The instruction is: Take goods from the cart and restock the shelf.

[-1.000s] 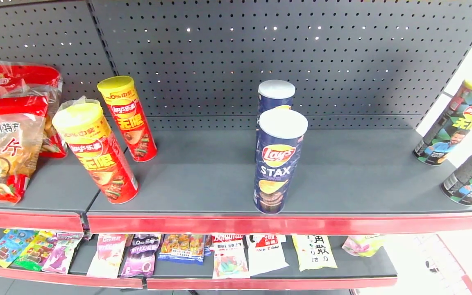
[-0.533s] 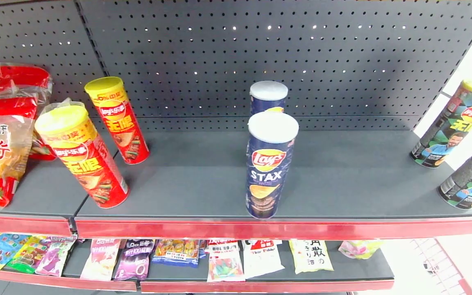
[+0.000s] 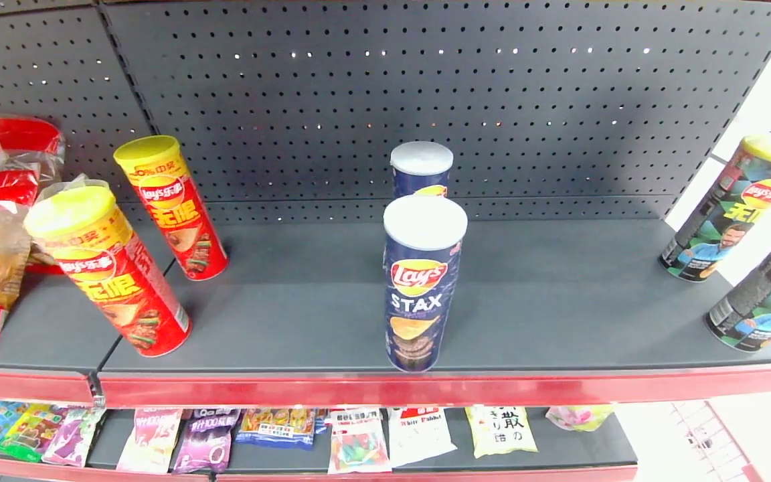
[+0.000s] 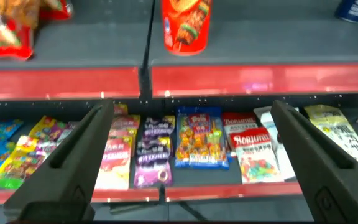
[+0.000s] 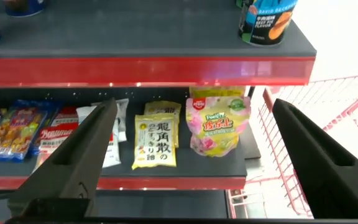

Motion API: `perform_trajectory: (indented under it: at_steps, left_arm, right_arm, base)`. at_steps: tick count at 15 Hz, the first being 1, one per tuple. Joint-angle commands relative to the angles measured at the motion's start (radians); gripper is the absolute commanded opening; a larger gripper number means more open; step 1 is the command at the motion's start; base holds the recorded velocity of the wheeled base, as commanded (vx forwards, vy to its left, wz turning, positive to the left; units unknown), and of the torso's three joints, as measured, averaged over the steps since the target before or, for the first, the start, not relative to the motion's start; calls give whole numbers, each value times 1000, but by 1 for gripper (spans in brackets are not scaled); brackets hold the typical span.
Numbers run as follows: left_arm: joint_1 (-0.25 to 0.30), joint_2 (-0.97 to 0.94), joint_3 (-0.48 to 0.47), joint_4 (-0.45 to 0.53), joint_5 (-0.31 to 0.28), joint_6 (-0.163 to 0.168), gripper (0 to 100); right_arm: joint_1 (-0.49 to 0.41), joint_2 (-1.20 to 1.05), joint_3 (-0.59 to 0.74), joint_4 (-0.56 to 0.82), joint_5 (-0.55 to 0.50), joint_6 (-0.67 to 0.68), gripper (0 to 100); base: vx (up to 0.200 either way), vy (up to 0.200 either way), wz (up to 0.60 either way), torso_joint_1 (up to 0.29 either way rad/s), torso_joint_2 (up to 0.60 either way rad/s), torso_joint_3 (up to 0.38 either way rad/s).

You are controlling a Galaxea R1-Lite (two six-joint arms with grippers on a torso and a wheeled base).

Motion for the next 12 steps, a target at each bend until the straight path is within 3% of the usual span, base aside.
perform_trajectory:
  at_steps: [1,12]
  left_arm:
    - [0,1,0,0,0,-2,100]
    - [0,1,0,0,0,-3,100]
  right_arm:
    - [1,0,0,0,1,0,100]
    - [1,0,0,0,1,1,100]
  base:
    - [0,0,0,0,0,0]
    - [0,0,0,0,0,0]
